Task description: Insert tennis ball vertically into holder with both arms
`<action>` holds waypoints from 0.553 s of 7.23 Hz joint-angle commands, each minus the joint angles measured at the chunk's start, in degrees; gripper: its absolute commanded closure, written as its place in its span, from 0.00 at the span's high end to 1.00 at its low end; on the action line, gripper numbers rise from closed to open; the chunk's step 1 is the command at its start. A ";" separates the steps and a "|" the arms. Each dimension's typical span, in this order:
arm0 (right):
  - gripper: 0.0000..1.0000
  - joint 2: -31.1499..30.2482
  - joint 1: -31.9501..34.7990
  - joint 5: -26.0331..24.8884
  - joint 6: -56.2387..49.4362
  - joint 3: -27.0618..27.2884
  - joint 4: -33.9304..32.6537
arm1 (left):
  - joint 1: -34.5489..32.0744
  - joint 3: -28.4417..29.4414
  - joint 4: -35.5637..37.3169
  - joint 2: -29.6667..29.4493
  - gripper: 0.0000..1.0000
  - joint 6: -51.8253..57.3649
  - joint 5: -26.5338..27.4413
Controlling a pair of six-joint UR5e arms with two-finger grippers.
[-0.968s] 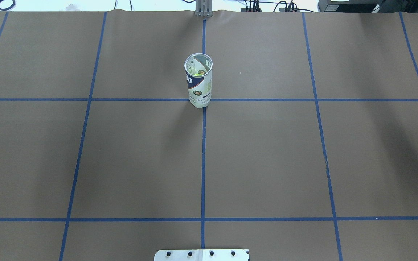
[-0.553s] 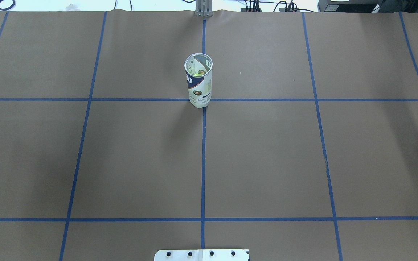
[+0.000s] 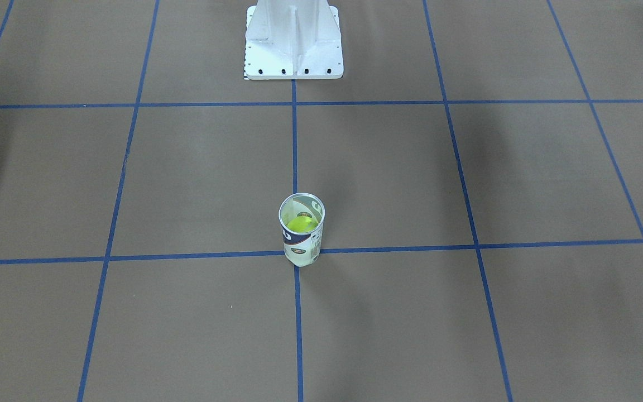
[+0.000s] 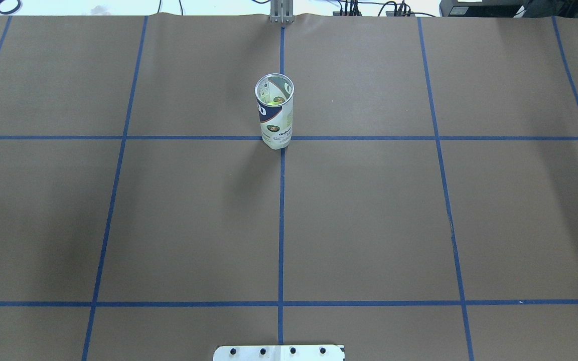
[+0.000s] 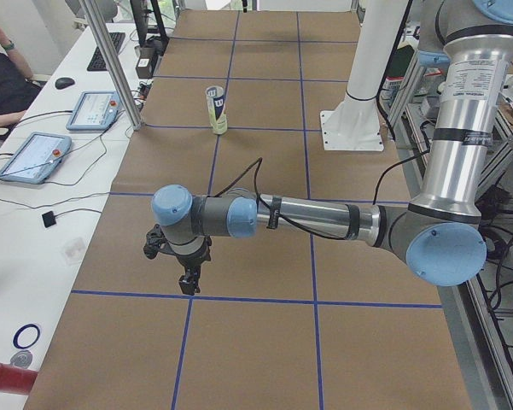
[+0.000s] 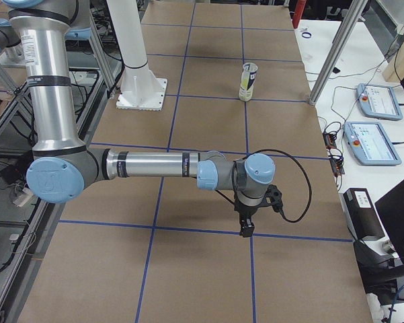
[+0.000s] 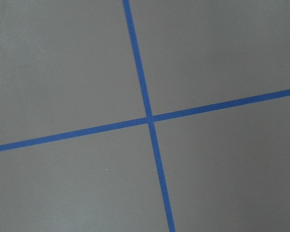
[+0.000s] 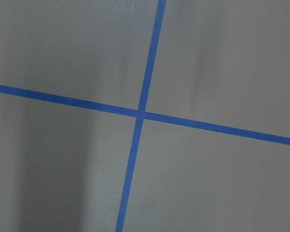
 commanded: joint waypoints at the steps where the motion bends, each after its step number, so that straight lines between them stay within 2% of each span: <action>1: 1.00 -5.38 3.69 3.06 0.38 7.40 -0.55 | 0.02 1.00 0.07 -0.64 1.00 -0.41 0.29; 2: 1.00 -7.16 3.78 3.41 1.00 9.54 -0.38 | 0.02 0.66 0.07 -0.74 1.00 -2.24 0.29; 4: 1.00 -8.05 3.69 3.93 10.28 12.28 -0.03 | 0.02 -0.39 0.15 -0.91 1.00 -4.28 0.29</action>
